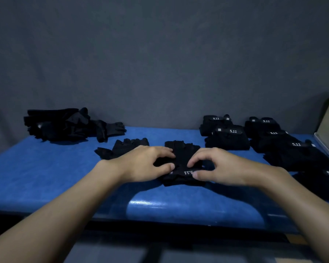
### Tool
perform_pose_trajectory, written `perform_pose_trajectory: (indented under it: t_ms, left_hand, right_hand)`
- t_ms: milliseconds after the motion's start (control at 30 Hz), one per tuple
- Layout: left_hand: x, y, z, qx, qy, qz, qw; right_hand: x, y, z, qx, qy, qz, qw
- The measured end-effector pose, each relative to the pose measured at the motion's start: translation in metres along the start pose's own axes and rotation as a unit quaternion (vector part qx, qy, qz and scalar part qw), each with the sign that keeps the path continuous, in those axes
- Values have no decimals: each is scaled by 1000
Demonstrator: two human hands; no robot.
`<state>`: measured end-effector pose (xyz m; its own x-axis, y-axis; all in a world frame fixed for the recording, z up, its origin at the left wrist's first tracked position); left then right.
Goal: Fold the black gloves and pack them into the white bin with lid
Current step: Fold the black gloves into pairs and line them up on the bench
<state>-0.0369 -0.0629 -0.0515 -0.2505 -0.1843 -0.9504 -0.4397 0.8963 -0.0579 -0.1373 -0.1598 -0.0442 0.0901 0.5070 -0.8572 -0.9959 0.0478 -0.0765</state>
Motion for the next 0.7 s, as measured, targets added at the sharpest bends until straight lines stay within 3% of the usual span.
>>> perform_pose_trajectory:
  t_ms: [367,700]
  left_hand:
    - [11,0,4,-1,-37,16,999]
    - [-23,18,-27,74,-11,-61,995]
  right_hand:
    - [6,7,1,15,39,63,997]
    - [12,6,11,-17,120,62,991]
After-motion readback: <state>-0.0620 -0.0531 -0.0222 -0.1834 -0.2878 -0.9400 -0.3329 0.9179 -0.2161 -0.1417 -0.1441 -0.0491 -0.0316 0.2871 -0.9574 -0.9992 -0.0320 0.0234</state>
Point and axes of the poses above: each hand's wrist, its own y-axis away from the middle knuckle, its own x-axis out of the palm, z = x × y, the point moved 10 cm from there along -y, towards the middle knuckle, and after that the axes turned 6 degrees about -x, right-handed, at the moved point
